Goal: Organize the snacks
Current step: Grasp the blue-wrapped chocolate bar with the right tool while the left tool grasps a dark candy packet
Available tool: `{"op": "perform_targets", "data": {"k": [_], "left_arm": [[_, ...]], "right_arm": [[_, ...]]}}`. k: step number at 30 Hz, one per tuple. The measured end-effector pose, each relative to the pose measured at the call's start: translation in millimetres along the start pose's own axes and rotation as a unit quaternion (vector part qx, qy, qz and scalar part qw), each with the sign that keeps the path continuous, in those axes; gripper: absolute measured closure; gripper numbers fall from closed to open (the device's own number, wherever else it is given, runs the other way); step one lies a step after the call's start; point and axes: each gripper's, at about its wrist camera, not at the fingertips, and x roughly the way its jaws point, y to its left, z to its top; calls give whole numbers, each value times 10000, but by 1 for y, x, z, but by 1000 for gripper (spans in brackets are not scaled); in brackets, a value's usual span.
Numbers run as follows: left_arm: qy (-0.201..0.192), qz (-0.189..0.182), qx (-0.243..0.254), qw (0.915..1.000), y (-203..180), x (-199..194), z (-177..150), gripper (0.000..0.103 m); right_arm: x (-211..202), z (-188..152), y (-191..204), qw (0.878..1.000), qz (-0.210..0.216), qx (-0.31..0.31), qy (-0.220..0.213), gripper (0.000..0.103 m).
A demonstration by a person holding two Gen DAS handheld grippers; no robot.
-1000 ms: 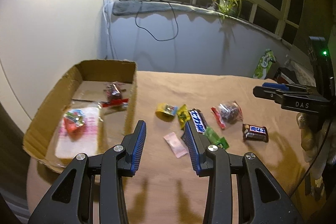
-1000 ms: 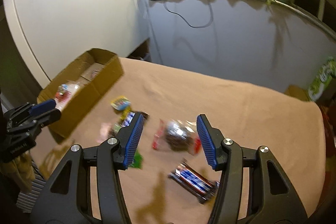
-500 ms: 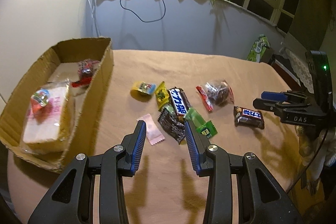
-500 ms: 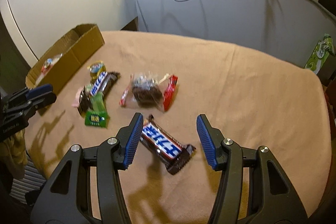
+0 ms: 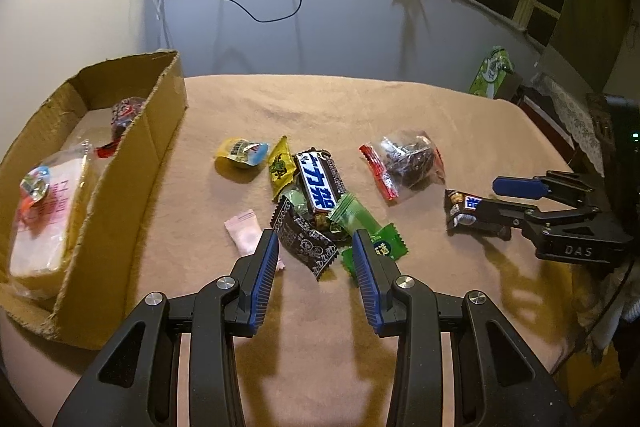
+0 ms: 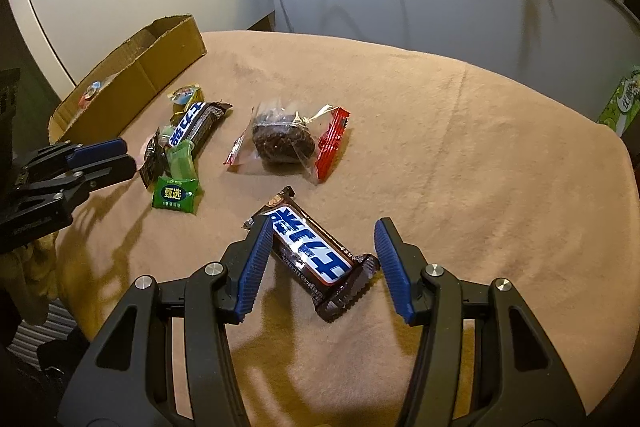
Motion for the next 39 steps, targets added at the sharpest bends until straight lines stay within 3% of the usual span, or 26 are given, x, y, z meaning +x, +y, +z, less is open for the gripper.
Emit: {"op": "perform_targets", "data": {"k": [26, 37, 39], "left_arm": [[169, 210, 38, 9996, 0, 25, 4, 70], [201, 146, -55, 9997, 8, 30, 4, 91], [180, 128, -80, 9997, 10, 29, 4, 93]], "right_arm": [[9, 4, 11, 9970, 310, -638, 300, 48], [21, 6, 13, 9947, 116, -887, 506, 48], [21, 6, 14, 9947, 94, -881, 513, 55]]}}
